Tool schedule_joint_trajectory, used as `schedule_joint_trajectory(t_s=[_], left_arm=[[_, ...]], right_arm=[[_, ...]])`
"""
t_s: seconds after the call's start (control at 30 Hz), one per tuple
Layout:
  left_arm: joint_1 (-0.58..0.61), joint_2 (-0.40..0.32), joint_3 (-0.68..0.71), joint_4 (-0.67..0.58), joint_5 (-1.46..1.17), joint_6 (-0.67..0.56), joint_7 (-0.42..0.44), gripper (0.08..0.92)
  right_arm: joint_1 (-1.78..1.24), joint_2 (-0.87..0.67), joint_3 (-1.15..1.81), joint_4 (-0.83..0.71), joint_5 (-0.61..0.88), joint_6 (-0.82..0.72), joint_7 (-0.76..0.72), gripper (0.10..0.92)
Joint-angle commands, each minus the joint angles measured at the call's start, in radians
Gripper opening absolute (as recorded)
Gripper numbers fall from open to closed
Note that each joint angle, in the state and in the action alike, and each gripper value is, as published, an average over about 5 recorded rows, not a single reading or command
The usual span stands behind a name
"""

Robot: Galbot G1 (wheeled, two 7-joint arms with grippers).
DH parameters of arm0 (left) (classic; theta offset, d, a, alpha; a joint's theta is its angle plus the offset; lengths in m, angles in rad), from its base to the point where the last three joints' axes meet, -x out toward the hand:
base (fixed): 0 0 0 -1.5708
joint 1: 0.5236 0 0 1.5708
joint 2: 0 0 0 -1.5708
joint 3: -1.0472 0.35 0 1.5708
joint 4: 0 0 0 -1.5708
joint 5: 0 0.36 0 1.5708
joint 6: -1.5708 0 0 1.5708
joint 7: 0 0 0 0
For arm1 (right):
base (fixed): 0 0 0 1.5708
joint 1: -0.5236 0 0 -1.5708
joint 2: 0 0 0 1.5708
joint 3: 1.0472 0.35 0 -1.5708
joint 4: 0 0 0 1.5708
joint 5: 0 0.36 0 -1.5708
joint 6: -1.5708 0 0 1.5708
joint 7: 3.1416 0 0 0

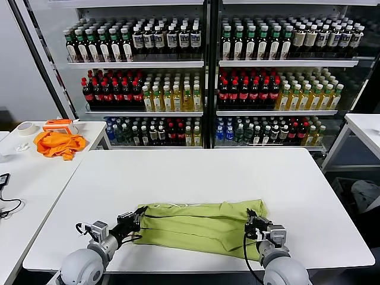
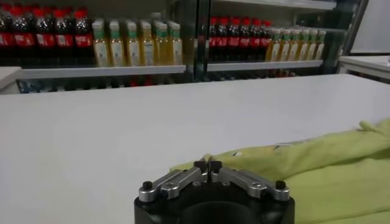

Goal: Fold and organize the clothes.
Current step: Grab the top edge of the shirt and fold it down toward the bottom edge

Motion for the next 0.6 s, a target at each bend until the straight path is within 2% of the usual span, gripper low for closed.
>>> schedule_joint_trajectory(t_s=[0.03,0.2,0.3,0.47,0.6], left_arm=[[0.005,-0.002,-0.004,-0.001,-0.017,-0.010,-0.039,0.081],[0.012,-0.003,-0.008,-0.015,-0.011,0.009,-0.044,0.081],[0.019,-0.004,-0.010,-0.033,-0.006,0.015,-0.048,0.116],[0.034,-0.005,-0.015,-0.074,-0.007,0.023,-0.081,0.258],[0.051,-0.019,-0.002,-0.115,-0.014,0.052,-0.200,0.370]], right_arm=[[-0.031,-0.001,-0.002,0.007,-0.037,0.015,0.010,0.104],[-0.051,0.000,-0.006,0.019,-0.055,0.018,0.006,0.104],[-0.066,0.001,-0.006,0.037,-0.060,0.018,0.007,0.113],[-0.100,-0.002,0.014,0.081,-0.076,0.032,-0.004,0.230],[-0.133,-0.006,0.051,0.121,-0.090,0.042,-0.005,0.343]])
